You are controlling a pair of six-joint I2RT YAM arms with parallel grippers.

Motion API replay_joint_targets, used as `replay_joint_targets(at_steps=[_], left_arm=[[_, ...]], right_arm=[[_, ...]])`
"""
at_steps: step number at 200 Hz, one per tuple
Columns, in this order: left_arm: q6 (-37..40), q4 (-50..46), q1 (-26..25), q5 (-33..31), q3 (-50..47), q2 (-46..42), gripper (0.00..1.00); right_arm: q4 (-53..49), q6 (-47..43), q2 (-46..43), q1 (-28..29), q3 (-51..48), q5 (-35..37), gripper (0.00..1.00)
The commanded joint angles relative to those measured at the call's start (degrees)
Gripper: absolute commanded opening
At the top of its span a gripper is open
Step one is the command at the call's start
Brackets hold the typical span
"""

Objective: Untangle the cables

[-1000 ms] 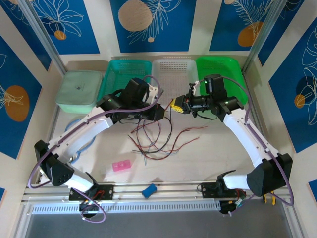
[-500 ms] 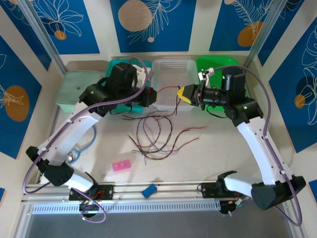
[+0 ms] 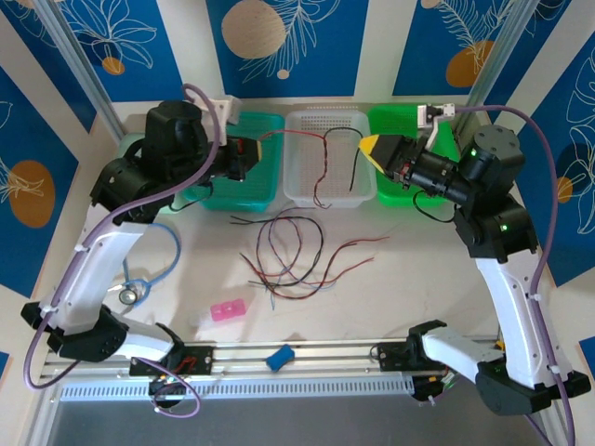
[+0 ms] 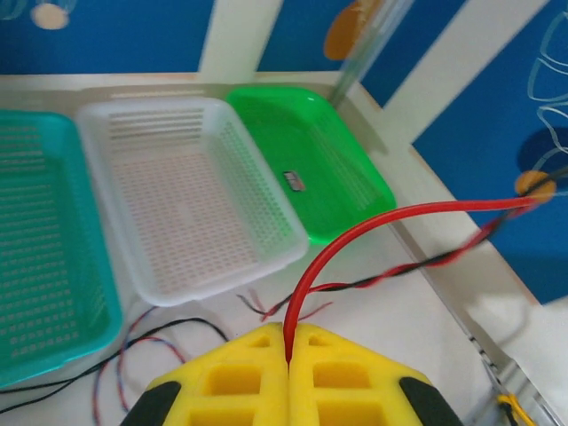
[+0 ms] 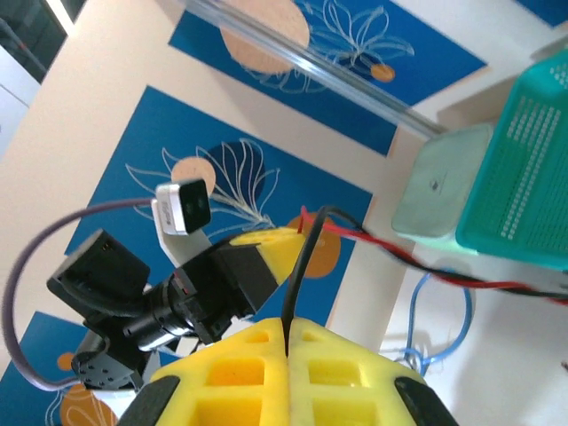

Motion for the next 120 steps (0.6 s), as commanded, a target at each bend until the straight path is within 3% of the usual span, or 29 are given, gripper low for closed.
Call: replay_joint_targets(at_steps=[1, 58, 111, 120], left_arm=[[-0.8, -0.7, 2.8, -3.6, -2.7, -2.6, 0.00], [-1.7, -0.8, 8.2, -3.0, -8.6, -7.7, 0.00], [-1.8, -0.6, 9.6, 4.8, -8.2, -7.2, 0.00], [-1.6, -1.4, 9.6, 6.5, -7.4, -6.2, 0.00]], right_arm=[[5.7, 0.8, -2.1, -1.0, -1.1, 6.3, 0.00], [5.9, 0.1, -2.3, -6.6, -0.6, 9.8, 0.00], [-1.4, -2.6, 1.1, -9.3, -0.1, 2.7, 0.00], [-1.1, -2.5, 1.3, -8.7, -1.7, 1.0, 0.05]])
